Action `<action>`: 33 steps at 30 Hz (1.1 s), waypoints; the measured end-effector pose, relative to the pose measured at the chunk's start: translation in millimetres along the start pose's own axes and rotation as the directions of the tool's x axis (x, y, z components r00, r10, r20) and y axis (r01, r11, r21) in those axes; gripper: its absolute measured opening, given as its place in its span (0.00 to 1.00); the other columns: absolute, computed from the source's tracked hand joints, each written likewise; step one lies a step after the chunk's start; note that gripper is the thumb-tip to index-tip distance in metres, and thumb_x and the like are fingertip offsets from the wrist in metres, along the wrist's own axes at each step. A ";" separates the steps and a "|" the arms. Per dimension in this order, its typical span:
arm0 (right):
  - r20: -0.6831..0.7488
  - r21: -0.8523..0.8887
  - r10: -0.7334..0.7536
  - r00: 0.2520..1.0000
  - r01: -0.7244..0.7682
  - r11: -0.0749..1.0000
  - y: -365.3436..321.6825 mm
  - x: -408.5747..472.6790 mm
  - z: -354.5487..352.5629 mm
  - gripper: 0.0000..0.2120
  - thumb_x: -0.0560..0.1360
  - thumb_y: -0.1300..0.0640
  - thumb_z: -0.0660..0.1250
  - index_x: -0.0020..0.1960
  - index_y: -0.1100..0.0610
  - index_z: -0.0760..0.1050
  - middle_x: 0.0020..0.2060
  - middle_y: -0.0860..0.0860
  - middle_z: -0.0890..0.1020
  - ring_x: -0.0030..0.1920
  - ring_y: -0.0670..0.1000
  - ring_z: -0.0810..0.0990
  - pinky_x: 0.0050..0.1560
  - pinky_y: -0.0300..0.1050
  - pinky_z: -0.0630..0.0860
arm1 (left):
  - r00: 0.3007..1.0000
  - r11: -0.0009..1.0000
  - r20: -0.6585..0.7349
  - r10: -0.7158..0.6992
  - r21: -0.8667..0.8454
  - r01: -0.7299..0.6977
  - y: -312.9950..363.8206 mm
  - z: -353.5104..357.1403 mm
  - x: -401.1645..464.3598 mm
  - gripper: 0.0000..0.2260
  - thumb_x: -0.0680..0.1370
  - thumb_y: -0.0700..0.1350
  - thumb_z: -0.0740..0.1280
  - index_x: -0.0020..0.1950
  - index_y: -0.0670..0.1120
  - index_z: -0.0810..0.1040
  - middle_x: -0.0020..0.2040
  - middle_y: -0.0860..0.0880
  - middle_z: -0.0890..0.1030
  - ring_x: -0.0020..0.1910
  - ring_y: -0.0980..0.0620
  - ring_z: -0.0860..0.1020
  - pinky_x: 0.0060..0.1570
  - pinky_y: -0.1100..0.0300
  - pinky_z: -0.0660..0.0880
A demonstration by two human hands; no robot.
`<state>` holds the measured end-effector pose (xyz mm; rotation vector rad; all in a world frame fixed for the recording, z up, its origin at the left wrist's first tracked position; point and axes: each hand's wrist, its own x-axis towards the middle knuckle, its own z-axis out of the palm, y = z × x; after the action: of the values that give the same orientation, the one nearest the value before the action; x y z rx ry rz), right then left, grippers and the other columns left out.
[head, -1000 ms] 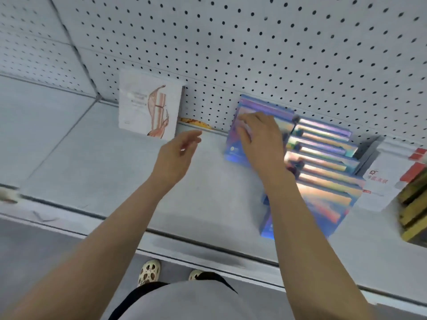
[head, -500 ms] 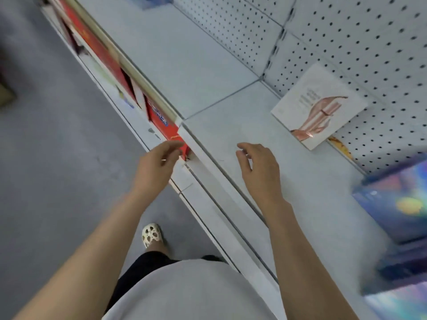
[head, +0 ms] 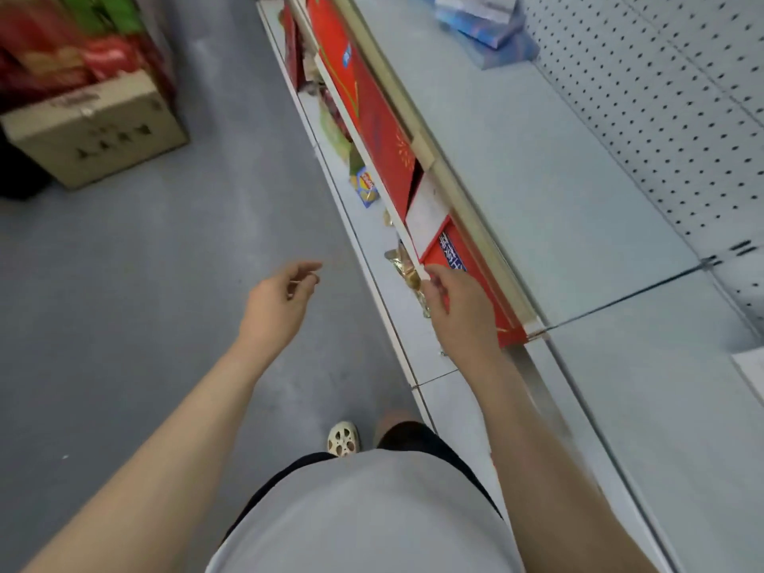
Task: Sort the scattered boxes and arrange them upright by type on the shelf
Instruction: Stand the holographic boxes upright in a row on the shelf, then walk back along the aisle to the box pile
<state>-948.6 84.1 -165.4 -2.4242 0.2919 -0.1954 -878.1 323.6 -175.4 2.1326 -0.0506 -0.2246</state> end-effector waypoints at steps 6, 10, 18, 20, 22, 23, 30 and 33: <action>0.102 0.004 -0.024 0.994 0.024 1.000 -17.3 93.9 48.5 0.15 0.83 0.47 0.57 0.65 0.50 0.75 0.54 0.47 0.81 0.54 0.48 0.77 0.56 0.50 0.76 | 0.997 0.998 -0.041 -0.059 0.000 0.059 -14.9 -29.0 79.9 0.10 0.81 0.43 0.63 0.59 0.52 0.79 0.49 0.54 0.82 0.49 0.52 0.81 0.51 0.60 0.74; 0.094 0.027 -0.042 0.995 0.040 0.999 -28.0 173.5 75.3 0.15 0.82 0.50 0.58 0.66 0.52 0.75 0.54 0.48 0.81 0.54 0.49 0.78 0.57 0.49 0.74 | 0.996 0.997 -0.049 -0.078 0.022 0.079 -19.2 -40.6 155.0 0.09 0.80 0.45 0.63 0.56 0.56 0.79 0.49 0.55 0.82 0.49 0.52 0.81 0.52 0.57 0.76; 0.127 0.063 -0.085 0.988 0.078 0.995 -59.1 366.7 111.5 0.15 0.81 0.50 0.60 0.63 0.54 0.77 0.51 0.50 0.81 0.51 0.51 0.78 0.54 0.53 0.76 | 0.995 0.990 -0.076 -0.070 0.115 0.079 -1.7 -72.5 332.6 0.09 0.80 0.45 0.63 0.58 0.54 0.79 0.51 0.54 0.83 0.49 0.53 0.81 0.52 0.57 0.76; 0.158 0.055 -0.091 0.983 0.083 0.995 -68.8 413.1 116.7 0.14 0.82 0.52 0.61 0.64 0.55 0.77 0.53 0.51 0.81 0.54 0.52 0.78 0.56 0.47 0.74 | 0.995 0.989 -0.079 -0.059 0.134 0.069 2.8 -81.5 375.4 0.10 0.80 0.45 0.63 0.59 0.52 0.79 0.52 0.54 0.83 0.49 0.53 0.80 0.53 0.57 0.76; 0.177 0.047 -0.080 0.981 0.073 0.996 -79.4 455.7 123.2 0.14 0.82 0.54 0.61 0.65 0.56 0.76 0.55 0.51 0.81 0.56 0.50 0.77 0.54 0.39 0.68 | 0.996 0.988 -0.084 -0.043 0.143 0.055 6.8 -91.1 417.1 0.10 0.81 0.45 0.63 0.60 0.51 0.79 0.53 0.54 0.82 0.49 0.53 0.80 0.52 0.57 0.76; 0.172 0.038 -0.083 0.982 0.077 0.996 -84.7 477.2 127.8 0.14 0.82 0.54 0.61 0.65 0.56 0.76 0.55 0.51 0.81 0.55 0.50 0.77 0.52 0.38 0.67 | 0.996 0.989 -0.087 -0.031 0.144 0.043 7.8 -96.2 439.5 0.10 0.81 0.44 0.63 0.60 0.51 0.79 0.53 0.53 0.82 0.49 0.53 0.80 0.51 0.58 0.76; -0.004 0.021 -0.102 0.995 0.102 0.995 -123.4 640.0 156.7 0.12 0.81 0.55 0.62 0.62 0.55 0.77 0.48 0.50 0.80 0.44 0.38 0.77 0.41 0.32 0.72 | 0.995 0.978 -0.022 0.094 0.189 -0.089 16.6 -138.0 620.7 0.11 0.81 0.43 0.63 0.61 0.51 0.79 0.53 0.53 0.82 0.49 0.53 0.79 0.51 0.59 0.75; -0.122 -0.064 -0.075 0.990 0.068 0.996 -139.2 708.2 163.8 0.13 0.81 0.53 0.62 0.63 0.54 0.76 0.52 0.52 0.81 0.51 0.51 0.78 0.52 0.42 0.70 | 0.987 0.965 0.038 0.159 0.206 -0.163 35.1 -158.8 696.7 0.12 0.80 0.42 0.63 0.62 0.50 0.79 0.54 0.52 0.82 0.50 0.52 0.79 0.53 0.60 0.74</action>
<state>-208.9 104.6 -154.3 -2.4886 0.2699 -0.3753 -163.2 350.0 -160.4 2.3214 -0.2698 -0.1513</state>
